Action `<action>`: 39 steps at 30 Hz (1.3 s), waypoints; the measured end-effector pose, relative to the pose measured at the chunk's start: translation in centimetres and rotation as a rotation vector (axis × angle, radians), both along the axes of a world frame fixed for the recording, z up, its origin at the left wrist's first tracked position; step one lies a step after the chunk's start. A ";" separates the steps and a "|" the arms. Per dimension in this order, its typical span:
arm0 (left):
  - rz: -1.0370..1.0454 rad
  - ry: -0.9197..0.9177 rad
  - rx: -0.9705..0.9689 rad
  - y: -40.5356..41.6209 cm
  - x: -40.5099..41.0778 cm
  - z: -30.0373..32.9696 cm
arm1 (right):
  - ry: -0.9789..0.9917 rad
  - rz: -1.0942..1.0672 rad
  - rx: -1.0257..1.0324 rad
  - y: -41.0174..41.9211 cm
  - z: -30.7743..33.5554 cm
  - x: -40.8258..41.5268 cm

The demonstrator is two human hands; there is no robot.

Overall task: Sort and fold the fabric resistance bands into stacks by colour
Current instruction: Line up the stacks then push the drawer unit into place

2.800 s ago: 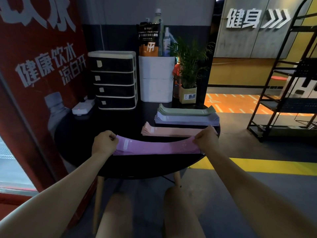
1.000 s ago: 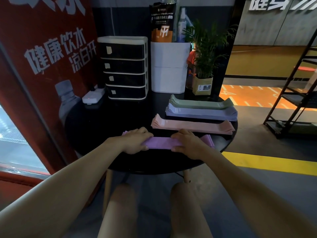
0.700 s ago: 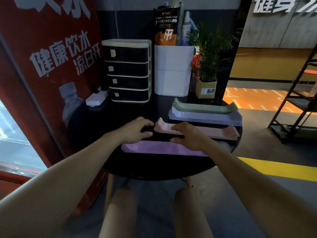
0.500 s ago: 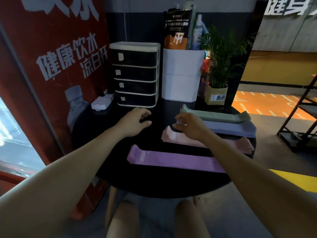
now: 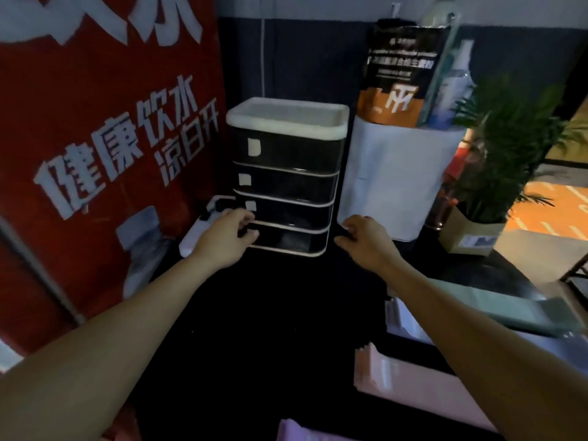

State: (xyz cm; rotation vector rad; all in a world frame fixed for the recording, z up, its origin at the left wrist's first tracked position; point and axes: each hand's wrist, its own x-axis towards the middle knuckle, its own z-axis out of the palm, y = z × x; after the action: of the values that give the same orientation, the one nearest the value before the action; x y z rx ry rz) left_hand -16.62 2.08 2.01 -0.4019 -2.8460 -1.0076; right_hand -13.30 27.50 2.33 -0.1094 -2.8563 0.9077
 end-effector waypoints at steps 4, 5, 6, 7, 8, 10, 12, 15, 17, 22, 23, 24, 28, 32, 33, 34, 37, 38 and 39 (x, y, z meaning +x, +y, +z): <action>0.070 -0.010 -0.064 -1.7 -2.3 2.5 | -0.048 -0.039 0.027 -0.8 2.9 -1.9; 0.078 -0.032 -0.068 -2.1 -2.8 3.3 | -0.064 -0.054 0.030 -0.9 3.6 -2.1; 0.078 -0.050 -0.069 -2.4 -3.3 4.2 | -0.074 -0.070 0.039 -1.1 4.5 -2.4; 0.081 -0.067 -0.067 -2.8 -3.8 5.1 | -0.083 -0.087 0.049 -1.3 5.4 -2.6; 0.090 -0.076 -0.067 -3.1 -4.3 6.0 | -0.096 -0.105 0.060 -1.5 6.3 -2.8; 0.108 -0.077 -0.068 -3.5 -5.2 7.6 | -0.143 -0.134 0.087 -1.9 8.1 -3.0; 0.103 -0.087 -0.059 -3.9 -6.0 9.0 | -0.194 -0.148 0.115 -2.4 9.5 -3.2; 0.092 -0.131 -0.042 -4.6 -7.2 10.2 | -0.235 -0.173 0.133 -3.2 10.8 -3.6; 0.091 -0.138 -0.048 -4.8 -7.9 10.7 | -0.233 -0.196 0.141 -3.5 11.4 -4.0; 0.045 -0.124 -0.054 -4.2 -9.8 11.5 | -0.229 -0.233 0.145 -3.8 12.1 -4.8; 0.036 -0.127 -0.042 -4.0 -10.0 11.6 | -0.235 -0.233 0.141 -3.8 12.1 -5.0; 0.027 -0.124 -0.024 -3.7 -10.2 11.7 | -0.235 -0.233 0.130 -3.8 12.0 -5.2; 0.028 -0.116 0.005 -2.9 -10.2 11.7 | -0.199 -0.247 0.046 -4.0 11.4 -6.1; 0.031 -0.116 0.041 -2.4 -10.2 11.7 | -0.166 -0.269 0.025 -4.1 11.0 -6.5; 0.031 -0.109 0.046 -2.3 -10.3 11.8 | -0.152 -0.269 0.029 -4.1 11.0 -6.5; 0.035 -0.101 0.047 -2.3 -10.3 11.8 | -0.134 -0.267 0.036 -4.0 11.0 -6.6; 0.070 -0.095 0.054 -2.3 -10.2 11.7 | -0.106 -0.259 0.049 -3.8 11.0 -6.5; 0.083 -0.096 0.056 -2.3 -10.0 11.6 | -0.102 -0.252 0.052 -3.8 10.9 -6.3; 0.084 -0.087 0.057 -2.3 -9.8 11.4 | -0.096 -0.245 0.057 -3.7 10.7 -6.0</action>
State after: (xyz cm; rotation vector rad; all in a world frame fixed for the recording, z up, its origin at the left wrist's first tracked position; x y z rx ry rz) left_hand -26.43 -0.24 13.42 -0.2369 -2.8749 -1.1141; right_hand -19.30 23.77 13.08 -0.4972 -2.8672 0.7904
